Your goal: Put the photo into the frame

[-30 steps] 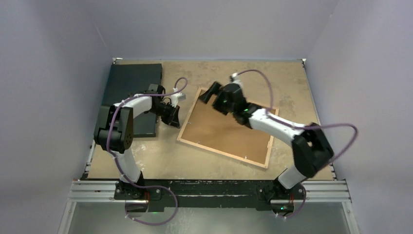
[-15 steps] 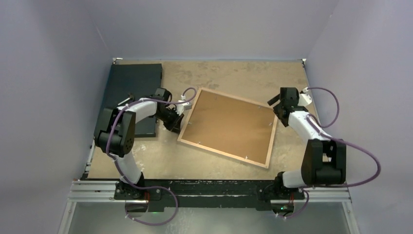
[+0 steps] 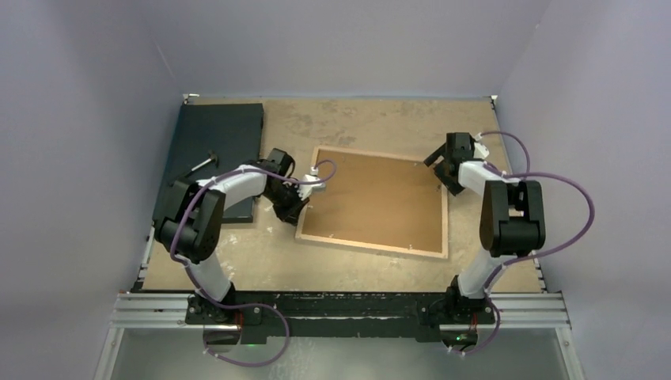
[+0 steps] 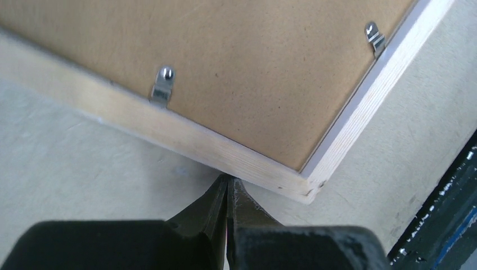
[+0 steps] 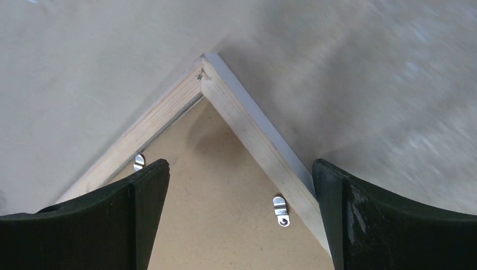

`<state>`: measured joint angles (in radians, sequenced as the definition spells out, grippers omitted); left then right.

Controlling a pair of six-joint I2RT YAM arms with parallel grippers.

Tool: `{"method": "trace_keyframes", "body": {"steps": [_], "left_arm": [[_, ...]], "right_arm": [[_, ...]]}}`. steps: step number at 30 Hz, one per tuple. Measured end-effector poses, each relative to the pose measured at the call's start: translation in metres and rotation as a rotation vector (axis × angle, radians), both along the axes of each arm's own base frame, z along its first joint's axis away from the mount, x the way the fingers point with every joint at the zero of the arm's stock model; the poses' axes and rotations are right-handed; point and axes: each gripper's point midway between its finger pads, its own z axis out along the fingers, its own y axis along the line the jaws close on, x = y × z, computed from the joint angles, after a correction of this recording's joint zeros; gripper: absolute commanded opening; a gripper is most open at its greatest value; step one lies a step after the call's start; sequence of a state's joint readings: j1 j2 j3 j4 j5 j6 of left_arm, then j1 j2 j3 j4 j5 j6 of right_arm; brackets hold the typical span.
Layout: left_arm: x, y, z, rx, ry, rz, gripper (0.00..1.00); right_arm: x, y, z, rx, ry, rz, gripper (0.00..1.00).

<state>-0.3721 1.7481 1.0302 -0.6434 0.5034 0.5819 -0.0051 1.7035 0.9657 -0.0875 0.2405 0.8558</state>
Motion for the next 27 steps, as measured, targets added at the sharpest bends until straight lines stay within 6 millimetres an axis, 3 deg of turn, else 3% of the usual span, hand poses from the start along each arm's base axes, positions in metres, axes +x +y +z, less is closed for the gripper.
{"method": "trace_keyframes", "body": {"steps": [6, 10, 13, 17, 20, 24, 27], "left_arm": [[-0.029, -0.028, -0.001, 0.040, 0.038, -0.140, 0.00], [-0.065, -0.055, -0.003, 0.057, 0.115, -0.259, 0.00], [-0.088, -0.077, -0.004, 0.049, 0.159, -0.336, 0.00], [-0.110, -0.105, -0.005, 0.024, 0.213, -0.402, 0.00], [-0.115, -0.117, -0.005, 0.003, 0.256, -0.392, 0.00], [-0.110, -0.126, 0.000, -0.006, 0.266, -0.369, 0.01], [-0.097, -0.130, 0.012, -0.030, 0.228, -0.355, 0.03]], "right_arm": [[0.076, 0.028, 0.006, -0.006, -0.074, 0.101, 0.99], [0.132, 0.069, 0.011, 0.002, -0.143, 0.214, 0.99], [0.163, 0.106, 0.016, 0.013, -0.189, 0.308, 0.99], [0.187, 0.157, 0.021, 0.059, -0.243, 0.442, 0.99], [0.195, 0.187, 0.026, 0.107, -0.283, 0.541, 0.99], [0.203, 0.207, 0.036, 0.140, -0.302, 0.622, 0.99], [0.198, 0.212, 0.045, 0.129, -0.290, 0.635, 0.99]]}}
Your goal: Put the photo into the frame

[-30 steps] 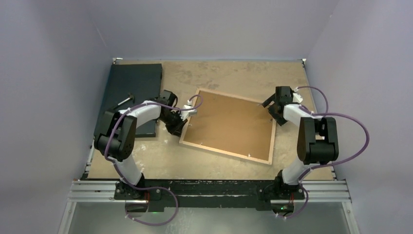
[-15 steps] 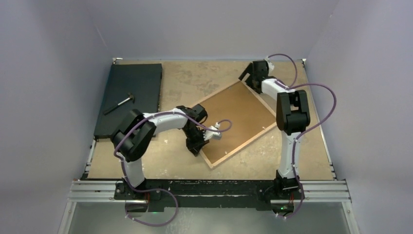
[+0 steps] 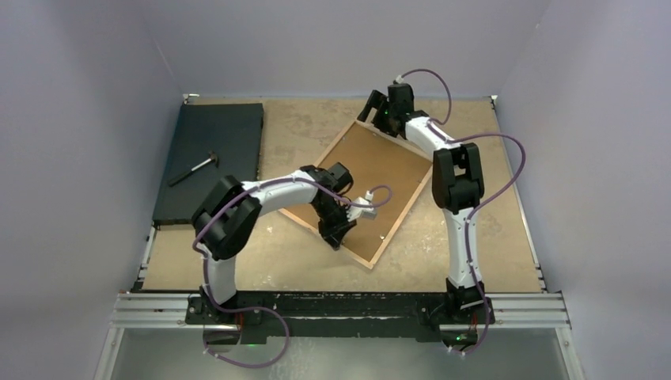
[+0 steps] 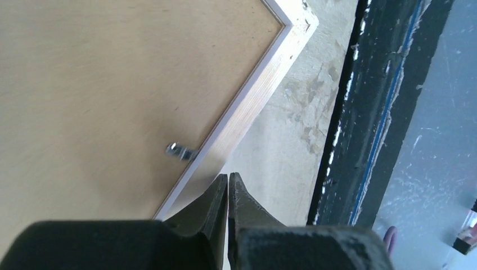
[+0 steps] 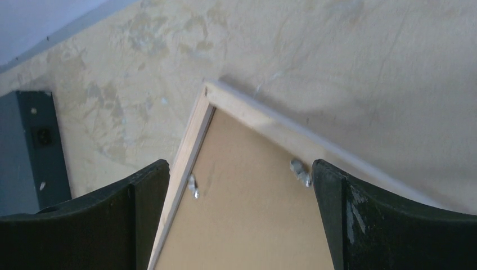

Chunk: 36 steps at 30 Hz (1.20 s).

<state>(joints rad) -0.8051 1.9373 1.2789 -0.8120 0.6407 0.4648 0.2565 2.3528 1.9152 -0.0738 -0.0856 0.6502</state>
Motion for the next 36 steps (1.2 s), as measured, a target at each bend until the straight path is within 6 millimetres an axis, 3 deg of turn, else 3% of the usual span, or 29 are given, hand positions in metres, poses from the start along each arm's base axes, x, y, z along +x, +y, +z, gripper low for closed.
{"method": "trace_keyframes", "body": {"steps": [3, 6, 9, 12, 15, 20, 24, 28, 36], "left_arm": [[0.022, 0.006, 0.030, -0.041, -0.051, 0.046, 0.05], [0.062, 0.021, 0.075, -0.116, -0.135, 0.135, 0.06], [0.114, 0.055, 0.118, -0.174, -0.260, 0.277, 0.05], [0.157, 0.098, 0.129, -0.156, -0.349, 0.438, 0.01], [0.192, 0.134, 0.111, -0.100, -0.356, 0.589, 0.00], [0.222, 0.164, 0.058, -0.042, -0.257, 0.743, 0.00], [0.215, 0.161, 0.031, -0.030, -0.174, 0.766, 0.00], [0.207, 0.154, 0.018, -0.039, -0.118, 0.762, 0.01], [0.183, 0.158, -0.010, 0.003, -0.066, 0.759, 0.00]], "right_arm": [[-0.016, -0.003, 0.013, -0.030, 0.015, -0.021, 0.99], [-0.033, -0.009, 0.042, -0.045, -0.004, -0.045, 0.99], [-0.054, -0.021, 0.080, -0.044, -0.064, -0.088, 0.99], [-0.082, -0.033, 0.104, -0.026, -0.096, -0.119, 0.99], [-0.115, -0.040, 0.104, -0.001, -0.086, -0.129, 0.99], [-0.183, -0.039, 0.061, 0.023, 0.030, -0.096, 0.99], [-0.225, -0.029, 0.036, 0.041, 0.111, -0.057, 0.99], [-0.260, -0.032, 0.024, 0.062, 0.166, -0.048, 0.99], [-0.293, -0.050, 0.001, 0.108, 0.280, -0.088, 0.99]]}}
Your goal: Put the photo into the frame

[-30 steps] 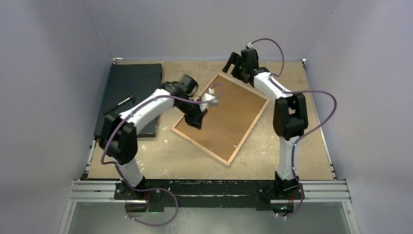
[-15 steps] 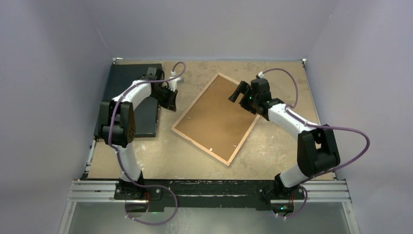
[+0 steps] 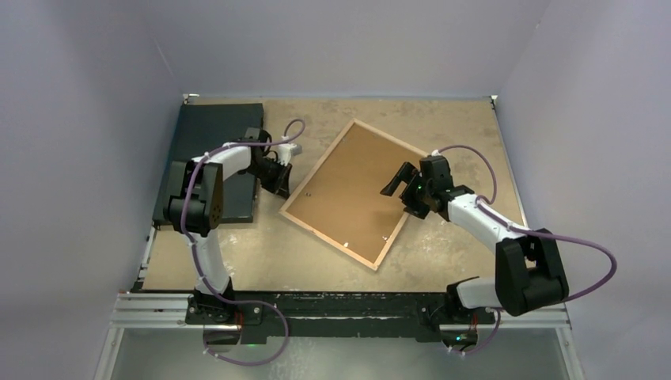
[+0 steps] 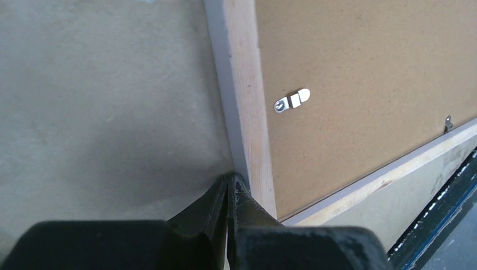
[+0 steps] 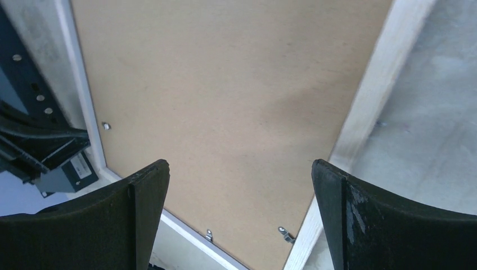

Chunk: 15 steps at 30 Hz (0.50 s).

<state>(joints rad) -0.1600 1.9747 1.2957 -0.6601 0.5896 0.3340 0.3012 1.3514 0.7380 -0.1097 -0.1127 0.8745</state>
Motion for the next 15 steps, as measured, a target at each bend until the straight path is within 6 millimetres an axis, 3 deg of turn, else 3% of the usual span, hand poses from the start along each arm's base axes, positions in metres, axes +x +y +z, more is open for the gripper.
{"method": "trace_keyframes", "body": {"steps": [4, 10, 13, 15], "left_arm": [[-0.009, -0.010, 0.000, -0.011, -0.008, -0.025, 0.00], [-0.040, -0.042, -0.002, -0.036, 0.005, -0.100, 0.00], [-0.056, -0.050, -0.001, -0.054, 0.031, -0.116, 0.00], [-0.064, -0.049, -0.001, -0.057, 0.046, -0.112, 0.00]], "right_arm": [[-0.002, -0.008, -0.001, -0.005, 0.013, -0.017, 0.99], [-0.003, -0.005, 0.006, 0.002, -0.010, -0.009, 0.99], [-0.005, 0.006, 0.009, 0.005, -0.018, 0.013, 0.99], [-0.012, 0.028, 0.013, 0.023, -0.025, 0.057, 0.99]]}}
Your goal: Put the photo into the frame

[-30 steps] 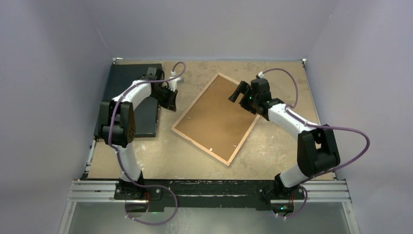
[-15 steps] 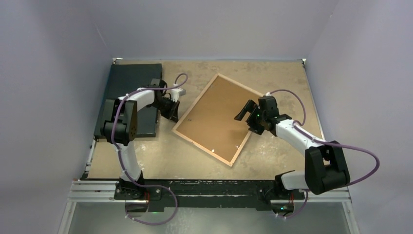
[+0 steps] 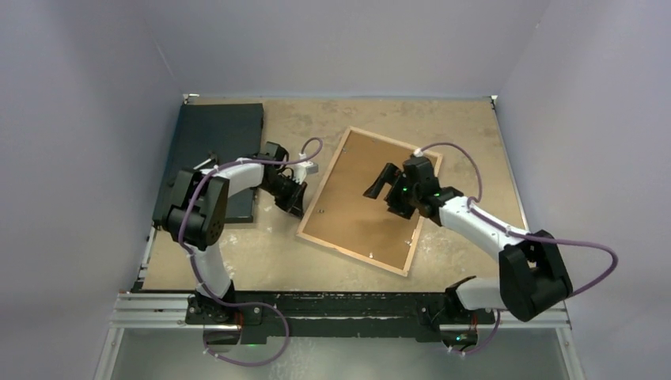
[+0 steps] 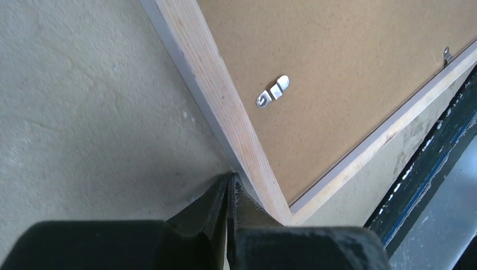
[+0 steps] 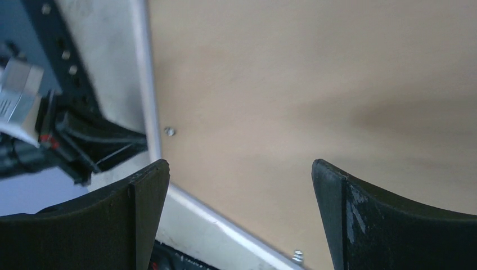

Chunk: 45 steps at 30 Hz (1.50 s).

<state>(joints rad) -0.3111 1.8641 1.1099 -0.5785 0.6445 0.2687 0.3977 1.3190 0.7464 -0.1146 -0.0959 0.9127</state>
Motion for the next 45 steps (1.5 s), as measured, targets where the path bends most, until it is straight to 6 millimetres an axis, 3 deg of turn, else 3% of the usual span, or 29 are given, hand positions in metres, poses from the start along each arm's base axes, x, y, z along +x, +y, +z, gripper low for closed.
{"method": "trace_keyframes", "body": {"steps": [3, 7, 12, 15, 21, 25, 27, 33, 45], "left_arm": [[-0.005, 0.003, 0.002, 0.000, 0.019, 0.025, 0.00], [0.004, 0.011, 0.014, -0.028, 0.013, 0.087, 0.02], [0.016, 0.014, 0.030, -0.093, 0.001, 0.136, 0.14], [0.012, 0.006, 0.036, -0.145, 0.020, 0.124, 0.16], [0.005, -0.001, 0.033, -0.190, 0.062, 0.098, 0.12], [-0.003, 0.001, 0.023, -0.183, 0.087, 0.094, 0.07], [-0.007, 0.002, 0.017, -0.178, 0.106, 0.097, 0.07], [-0.010, 0.000, 0.014, -0.196, 0.126, 0.091, 0.09], [-0.010, -0.001, 0.013, -0.197, 0.120, 0.083, 0.05]], "right_arm": [[-0.012, 0.046, 0.006, 0.052, -0.009, 0.091, 0.98], [-0.032, 0.099, 0.000, 0.119, 0.005, 0.182, 0.96], [-0.043, 0.137, -0.016, 0.166, 0.053, 0.222, 0.94], [-0.041, 0.153, -0.018, 0.196, 0.057, 0.218, 0.93], [-0.030, 0.169, -0.017, 0.257, 0.056, 0.182, 0.87], [-0.025, 0.174, -0.027, 0.283, 0.084, 0.146, 0.83], [-0.025, 0.177, -0.034, 0.291, 0.104, 0.132, 0.83], [-0.017, 0.192, -0.028, 0.320, 0.098, 0.131, 0.82], [-0.009, 0.196, -0.032, 0.311, 0.088, 0.118, 0.82]]}}
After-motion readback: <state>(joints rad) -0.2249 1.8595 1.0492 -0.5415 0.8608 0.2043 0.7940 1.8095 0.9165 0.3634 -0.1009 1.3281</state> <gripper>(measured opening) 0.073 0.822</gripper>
